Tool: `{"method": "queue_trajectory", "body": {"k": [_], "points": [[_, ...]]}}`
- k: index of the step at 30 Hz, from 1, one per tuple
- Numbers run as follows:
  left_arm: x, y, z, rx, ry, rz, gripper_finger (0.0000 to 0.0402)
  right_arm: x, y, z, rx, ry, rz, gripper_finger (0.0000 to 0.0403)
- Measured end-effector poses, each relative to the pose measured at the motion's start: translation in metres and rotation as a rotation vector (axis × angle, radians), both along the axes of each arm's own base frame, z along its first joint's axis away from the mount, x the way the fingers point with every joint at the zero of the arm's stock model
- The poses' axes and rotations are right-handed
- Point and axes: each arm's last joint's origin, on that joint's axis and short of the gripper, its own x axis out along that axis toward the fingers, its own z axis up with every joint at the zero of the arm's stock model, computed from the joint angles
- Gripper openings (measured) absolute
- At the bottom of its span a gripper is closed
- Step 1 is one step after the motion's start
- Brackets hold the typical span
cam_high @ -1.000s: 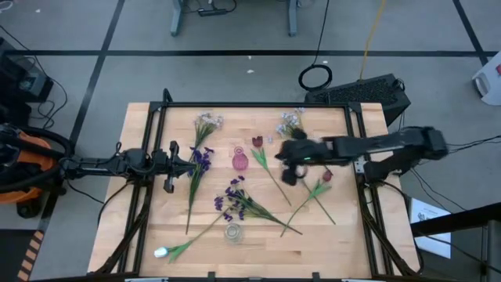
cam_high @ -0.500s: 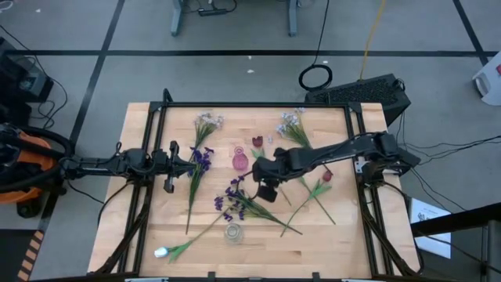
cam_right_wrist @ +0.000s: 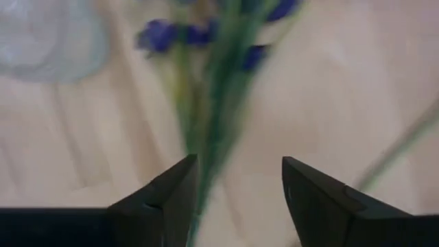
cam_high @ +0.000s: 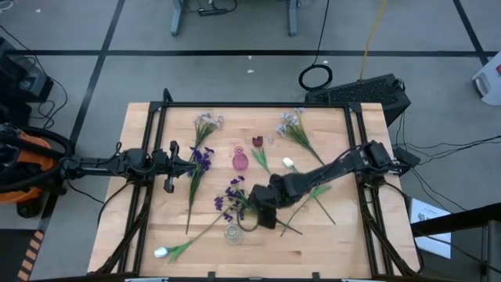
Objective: Sort flowers into vase by color
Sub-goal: Put the right purple flowers into the transparent vase
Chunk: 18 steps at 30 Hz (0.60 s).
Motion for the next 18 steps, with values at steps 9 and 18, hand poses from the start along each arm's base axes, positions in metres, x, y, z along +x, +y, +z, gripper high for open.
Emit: {"method": "queue_trajectory", "body": {"k": [9,18], "points": [[0.000,0.000,0.000,0.000,0.000,0.000,0.0020,0.009,0.013,-0.037,-0.032,0.051,-0.014,0.0218],[0.000,0.000,0.000,0.000,-0.002,0.000,0.0020,0.015,0.015,-0.064,-0.014,0.091,-0.031,0.0217]]}}
